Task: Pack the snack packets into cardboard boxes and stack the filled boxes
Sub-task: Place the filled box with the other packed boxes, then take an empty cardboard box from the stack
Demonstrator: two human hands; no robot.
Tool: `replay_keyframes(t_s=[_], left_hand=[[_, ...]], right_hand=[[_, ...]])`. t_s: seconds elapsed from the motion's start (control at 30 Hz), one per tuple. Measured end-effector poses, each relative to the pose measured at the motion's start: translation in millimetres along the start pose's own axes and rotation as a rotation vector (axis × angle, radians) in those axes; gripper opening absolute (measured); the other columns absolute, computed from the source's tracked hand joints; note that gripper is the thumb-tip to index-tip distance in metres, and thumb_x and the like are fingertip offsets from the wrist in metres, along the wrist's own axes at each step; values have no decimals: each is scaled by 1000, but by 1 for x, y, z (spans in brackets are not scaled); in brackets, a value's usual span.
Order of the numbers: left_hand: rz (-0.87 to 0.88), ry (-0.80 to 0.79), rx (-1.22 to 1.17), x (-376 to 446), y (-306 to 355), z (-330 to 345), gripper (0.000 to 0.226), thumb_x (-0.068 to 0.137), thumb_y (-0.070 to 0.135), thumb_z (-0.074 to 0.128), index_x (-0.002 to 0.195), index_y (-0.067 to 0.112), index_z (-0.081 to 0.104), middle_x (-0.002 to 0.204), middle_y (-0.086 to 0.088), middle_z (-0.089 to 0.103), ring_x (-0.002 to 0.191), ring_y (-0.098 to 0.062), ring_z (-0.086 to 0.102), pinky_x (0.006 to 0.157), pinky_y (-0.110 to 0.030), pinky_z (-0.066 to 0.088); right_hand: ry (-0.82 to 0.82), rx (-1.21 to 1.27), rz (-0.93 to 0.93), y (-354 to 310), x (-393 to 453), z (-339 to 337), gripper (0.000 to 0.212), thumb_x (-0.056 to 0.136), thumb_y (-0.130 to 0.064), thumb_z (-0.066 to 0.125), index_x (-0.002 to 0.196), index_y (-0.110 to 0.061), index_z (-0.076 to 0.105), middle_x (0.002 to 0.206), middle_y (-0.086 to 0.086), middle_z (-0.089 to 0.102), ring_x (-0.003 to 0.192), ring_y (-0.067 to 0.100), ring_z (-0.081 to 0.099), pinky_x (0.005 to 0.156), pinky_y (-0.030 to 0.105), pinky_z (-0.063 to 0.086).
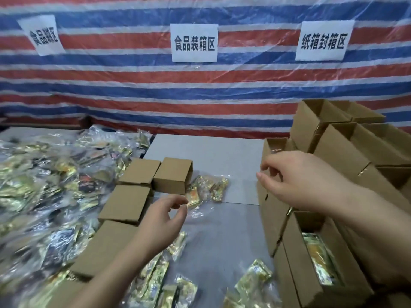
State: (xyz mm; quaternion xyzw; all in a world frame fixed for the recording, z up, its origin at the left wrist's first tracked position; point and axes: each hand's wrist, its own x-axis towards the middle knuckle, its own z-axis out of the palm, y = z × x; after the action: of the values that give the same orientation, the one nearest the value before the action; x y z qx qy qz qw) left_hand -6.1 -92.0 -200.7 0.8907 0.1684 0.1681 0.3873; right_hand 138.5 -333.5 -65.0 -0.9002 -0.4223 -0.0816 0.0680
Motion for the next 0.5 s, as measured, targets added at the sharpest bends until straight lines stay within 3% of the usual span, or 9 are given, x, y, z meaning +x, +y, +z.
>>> replay_keyframes(t_s=[0.13, 0.2, 0.33, 0.4, 0.5], left_hand=[[-163, -47, 15, -13, -54, 9, 10, 97, 21, 60, 102, 26, 66, 99, 13, 66, 90, 7, 58, 75, -8, 42], [-231, -58, 2, -24, -74, 15, 9, 97, 17, 60, 101, 22, 67, 96, 9, 66, 86, 6, 58, 75, -13, 45], [-277, -95, 21, -40, -110, 25, 19, 96, 10, 59, 87, 28, 60, 85, 13, 62, 79, 4, 59, 67, -1, 38], [-324, -110, 83, -44, -130, 28, 11, 97, 16, 57, 103, 20, 66, 101, 5, 65, 94, -10, 62, 74, -5, 38], [-408, -92, 201, -44, -163, 23, 32, 98, 22, 55, 128, 11, 60, 123, -4, 59, 103, -15, 60, 83, -14, 44]], right_hand=[[-123, 14, 46, -7, 3, 54, 34, 97, -53, 44, 114, -28, 61, 101, -9, 64, 92, 14, 60, 72, 32, 48], [-186, 33, 57, -12, 1, 78, 36, 97, -53, 44, 117, -28, 61, 103, -9, 63, 95, 15, 60, 73, 32, 47], [-264, 90, 74, -18, -3, 112, 36, 98, -52, 46, 119, -28, 61, 106, -11, 61, 99, 12, 59, 72, 29, 40], [-282, 113, 82, -22, -3, 127, 35, 98, -51, 45, 120, -28, 61, 110, -11, 62, 98, 10, 57, 71, 27, 36], [-320, 168, 99, -32, 0, 153, 34, 99, -50, 46, 121, -29, 61, 113, -13, 62, 93, 6, 52, 73, 25, 36]])
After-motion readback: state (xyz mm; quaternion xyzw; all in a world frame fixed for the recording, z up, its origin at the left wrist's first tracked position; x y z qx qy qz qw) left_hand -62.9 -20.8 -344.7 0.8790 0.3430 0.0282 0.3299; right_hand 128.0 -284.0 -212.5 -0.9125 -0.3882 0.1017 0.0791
